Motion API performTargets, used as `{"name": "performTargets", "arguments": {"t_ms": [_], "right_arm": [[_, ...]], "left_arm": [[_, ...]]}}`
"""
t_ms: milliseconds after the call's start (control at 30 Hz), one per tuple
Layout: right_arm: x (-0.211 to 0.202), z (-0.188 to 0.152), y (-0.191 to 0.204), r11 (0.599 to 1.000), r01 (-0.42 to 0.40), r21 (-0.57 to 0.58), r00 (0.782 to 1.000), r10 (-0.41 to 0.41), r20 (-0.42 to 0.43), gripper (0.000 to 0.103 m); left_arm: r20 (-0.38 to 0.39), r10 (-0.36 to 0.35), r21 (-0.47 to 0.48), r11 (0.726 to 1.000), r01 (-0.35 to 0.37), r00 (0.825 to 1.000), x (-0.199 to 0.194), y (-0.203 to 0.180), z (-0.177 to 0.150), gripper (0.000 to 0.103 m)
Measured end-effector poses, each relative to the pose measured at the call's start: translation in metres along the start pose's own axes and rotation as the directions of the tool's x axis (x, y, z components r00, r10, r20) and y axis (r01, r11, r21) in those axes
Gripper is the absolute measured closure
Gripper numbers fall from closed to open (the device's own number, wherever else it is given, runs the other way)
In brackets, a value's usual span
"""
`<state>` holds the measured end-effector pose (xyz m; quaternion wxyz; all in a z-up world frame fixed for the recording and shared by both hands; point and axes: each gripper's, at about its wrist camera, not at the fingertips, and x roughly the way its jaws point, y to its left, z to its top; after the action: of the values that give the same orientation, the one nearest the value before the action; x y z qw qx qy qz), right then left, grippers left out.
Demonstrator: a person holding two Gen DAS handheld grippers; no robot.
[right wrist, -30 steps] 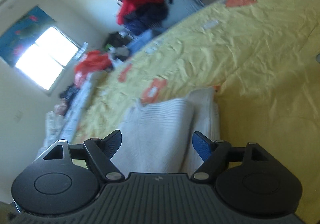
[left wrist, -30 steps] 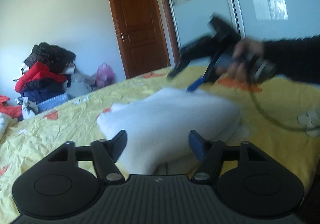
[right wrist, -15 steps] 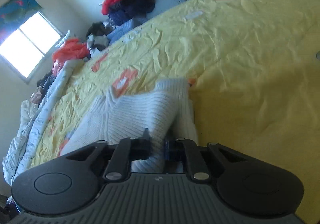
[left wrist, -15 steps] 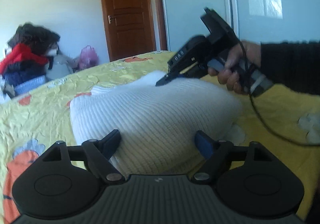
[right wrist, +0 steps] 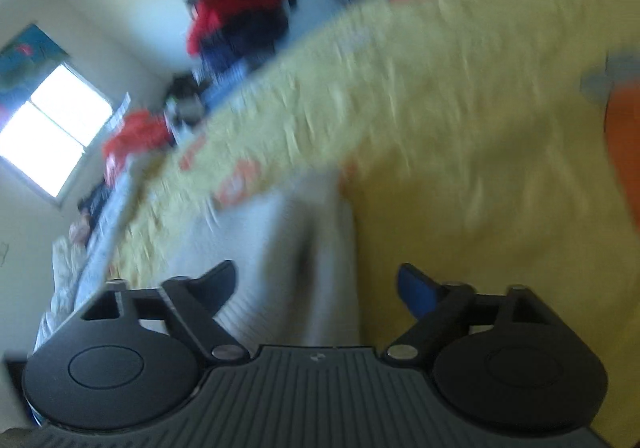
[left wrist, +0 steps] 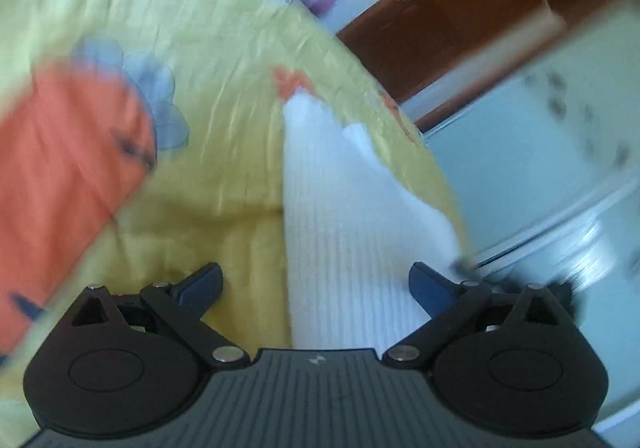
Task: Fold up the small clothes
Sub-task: 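Grasp the folded bundle with both tools and fold it over again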
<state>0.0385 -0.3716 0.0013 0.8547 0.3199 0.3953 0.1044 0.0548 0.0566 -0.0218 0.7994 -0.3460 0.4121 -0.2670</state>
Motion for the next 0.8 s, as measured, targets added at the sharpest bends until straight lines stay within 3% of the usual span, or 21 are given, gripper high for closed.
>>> {"name": "performTargets", "arguments": {"t_ms": [100,167,233,333,467,567,633,733,800], "right_arm": [[0.006,-0.015,0.000,0.998,-0.063,-0.010,0.998,0.062,-0.026,0.022],[0.007,-0.022,-0.002,0.991,-0.133,0.020,0.989,0.134,-0.063,0.023],[0.006,-0.029,-0.006,0.985,-0.169,0.040,0.984,0.170,-0.045,0.026],[0.006,-0.034,-0.011,0.978,-0.190,0.088,0.980,0.194,-0.039,0.041],[0.003,-0.035,0.012,0.985,-0.174,0.015,0.984,0.175,-0.040,0.053],[0.005,-0.026,0.034,0.974,-0.227,-0.001,0.974,0.227,-0.024,0.055],[0.011,-0.019,0.050,0.960,-0.280,-0.008,0.960,0.280,-0.018,0.055],[0.039,-0.009,0.072,0.955,-0.295,-0.032,0.955,0.294,-0.036,0.056],[0.065,-0.002,0.078,0.958,-0.285,-0.016,0.958,0.284,-0.047,0.056]], "left_arm": [[-0.049,-0.056,-0.025,0.998,0.055,0.997,0.019,-0.003,0.006,0.003],[-0.070,-0.074,0.008,0.997,0.075,0.995,0.031,-0.011,0.004,0.003],[-0.072,-0.053,0.069,0.996,0.058,0.996,0.044,-0.021,0.003,0.005],[-0.059,-0.002,0.124,0.992,0.009,0.998,0.053,-0.030,0.002,0.024],[-0.044,-0.005,0.147,0.989,0.012,0.999,0.039,-0.034,0.003,0.046],[-0.031,0.009,0.173,0.985,-0.004,0.999,0.022,-0.043,0.013,0.047],[0.016,0.032,0.196,0.980,-0.034,0.999,0.012,-0.047,0.025,0.047],[0.075,0.085,0.185,0.978,-0.097,0.994,-0.002,-0.040,0.051,0.047],[0.045,0.136,0.165,0.976,-0.142,0.990,0.004,-0.022,0.065,0.045]]}}
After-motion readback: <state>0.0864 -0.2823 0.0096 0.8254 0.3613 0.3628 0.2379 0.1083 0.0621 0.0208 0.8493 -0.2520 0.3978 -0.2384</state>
